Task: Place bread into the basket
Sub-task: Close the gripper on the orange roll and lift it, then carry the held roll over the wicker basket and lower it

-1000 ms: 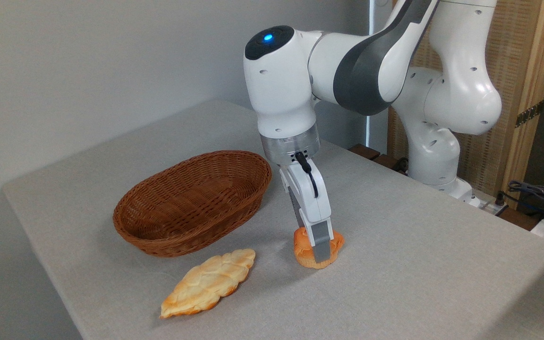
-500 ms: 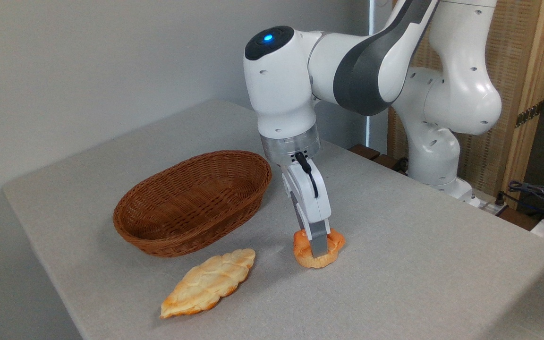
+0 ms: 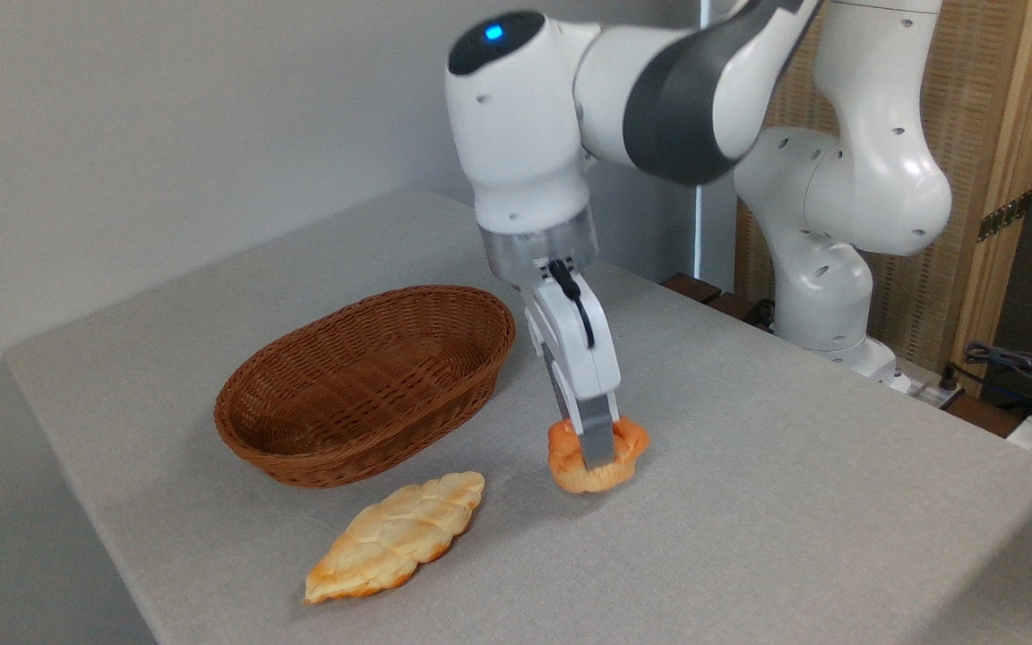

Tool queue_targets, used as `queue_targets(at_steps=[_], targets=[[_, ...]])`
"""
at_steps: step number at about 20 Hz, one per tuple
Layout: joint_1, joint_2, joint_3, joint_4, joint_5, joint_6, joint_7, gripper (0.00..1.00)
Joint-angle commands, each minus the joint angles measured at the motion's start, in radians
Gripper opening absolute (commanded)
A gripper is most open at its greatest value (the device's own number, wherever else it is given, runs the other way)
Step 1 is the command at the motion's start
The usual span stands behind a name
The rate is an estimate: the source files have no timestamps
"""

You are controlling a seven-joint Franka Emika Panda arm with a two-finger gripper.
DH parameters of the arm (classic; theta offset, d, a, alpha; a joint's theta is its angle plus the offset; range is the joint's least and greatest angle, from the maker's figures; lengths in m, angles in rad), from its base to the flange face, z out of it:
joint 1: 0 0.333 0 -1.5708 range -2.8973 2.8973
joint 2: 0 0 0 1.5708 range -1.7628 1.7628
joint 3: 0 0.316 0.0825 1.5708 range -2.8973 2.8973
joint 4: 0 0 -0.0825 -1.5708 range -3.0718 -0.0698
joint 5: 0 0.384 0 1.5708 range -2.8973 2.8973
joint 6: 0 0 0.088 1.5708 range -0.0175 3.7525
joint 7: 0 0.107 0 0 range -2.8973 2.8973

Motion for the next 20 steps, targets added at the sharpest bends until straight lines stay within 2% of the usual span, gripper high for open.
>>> queue_targets(at_steps=[1, 3, 5, 6, 7, 8, 12, 15, 16, 17, 18, 20], targets=[[-0.016, 0.084, 0.004, 0.212, -0.025, -0.148, -0.036, 0.51], [-0.016, 0.145, -0.001, 0.356, -0.100, -0.243, -0.055, 0.52], [-0.016, 0.204, -0.030, 0.471, -0.146, -0.311, -0.093, 0.52], [-0.016, 0.221, -0.050, 0.502, -0.162, -0.316, -0.139, 0.53], [-0.016, 0.233, -0.074, 0.513, -0.180, -0.314, -0.211, 0.60], [-0.016, 0.248, -0.113, 0.518, -0.194, -0.302, -0.306, 0.63], [-0.016, 0.327, -0.237, 0.556, -0.189, -0.195, -0.562, 0.63], [-0.016, 0.368, -0.292, 0.556, -0.188, -0.083, -0.710, 0.68], [-0.017, 0.383, -0.311, 0.556, -0.186, -0.048, -0.743, 0.71], [-0.017, 0.394, -0.325, 0.556, -0.176, -0.017, -0.770, 0.88], [-0.019, 0.408, -0.337, 0.556, -0.151, 0.005, -0.794, 1.00], [-0.042, 0.428, -0.342, 0.556, -0.117, 0.026, -0.833, 1.00]])
